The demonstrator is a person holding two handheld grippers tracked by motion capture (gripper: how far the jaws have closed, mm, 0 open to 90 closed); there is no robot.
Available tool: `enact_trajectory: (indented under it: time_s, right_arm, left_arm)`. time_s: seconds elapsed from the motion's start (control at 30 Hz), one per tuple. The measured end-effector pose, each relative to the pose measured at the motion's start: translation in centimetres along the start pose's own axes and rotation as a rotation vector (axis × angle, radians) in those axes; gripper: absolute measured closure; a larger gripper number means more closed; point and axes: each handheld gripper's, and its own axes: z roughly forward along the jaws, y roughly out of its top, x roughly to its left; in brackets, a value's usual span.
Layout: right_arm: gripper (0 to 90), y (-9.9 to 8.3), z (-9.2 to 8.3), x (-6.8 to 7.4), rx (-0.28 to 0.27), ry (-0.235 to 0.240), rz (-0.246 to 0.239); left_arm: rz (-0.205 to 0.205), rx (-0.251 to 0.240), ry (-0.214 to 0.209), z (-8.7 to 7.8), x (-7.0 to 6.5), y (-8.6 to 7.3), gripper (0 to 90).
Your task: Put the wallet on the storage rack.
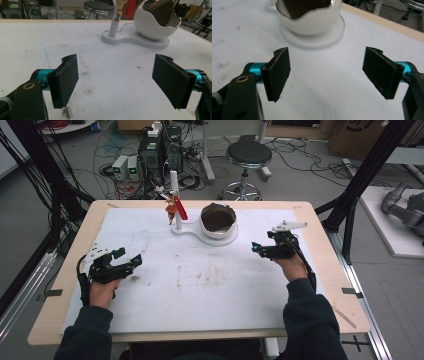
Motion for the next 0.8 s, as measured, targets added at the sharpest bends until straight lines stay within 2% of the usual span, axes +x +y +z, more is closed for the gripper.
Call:
enact_trajectory:
  time_s: [0.03,0.1,0.27,0.37,0.47,0.67,0.8]
  right_arm:
    - [21.6,-0.9,-0.5,-0.1,-0.009,-0.012,0.000]
    - [21.2,-2.5,-1.4,-0.2,-0.033,-0.037,0.001]
    - [20.4,-5.6,-3.2,-0.3,-0.077,-0.100,0.013]
    - [20.4,-5.8,-3.7,-0.4,-0.084,-0.113,0.019]
    - [20.4,-5.9,-4.0,-0.2,-0.097,-0.136,0.015]
    - [20.4,-6.6,-4.3,-0.6,-0.104,-0.136,0.065]
    - [20.4,-6.6,-4.4,-0.6,-0.100,-0.142,0.071]
  left_arm:
    - [0.010,-0.011,0.008,0.0,0.1,0.0,21.1]
    - [0.006,-0.017,0.011,0.0,0.1,0.1,21.1]
    - [-0.035,-0.035,-0.012,0.0,0.1,0.3,20.6]
    - [-0.035,-0.047,-0.021,0.1,-0.2,0.4,19.7]
    - [-0.012,-0.041,-0.023,0.3,-0.5,0.5,19.7]
    - [-0.006,-0.043,-0.030,0.2,-0.7,0.5,19.8]
    - [0.002,-0.043,-0.034,0.1,-0.9,0.5,19.8]
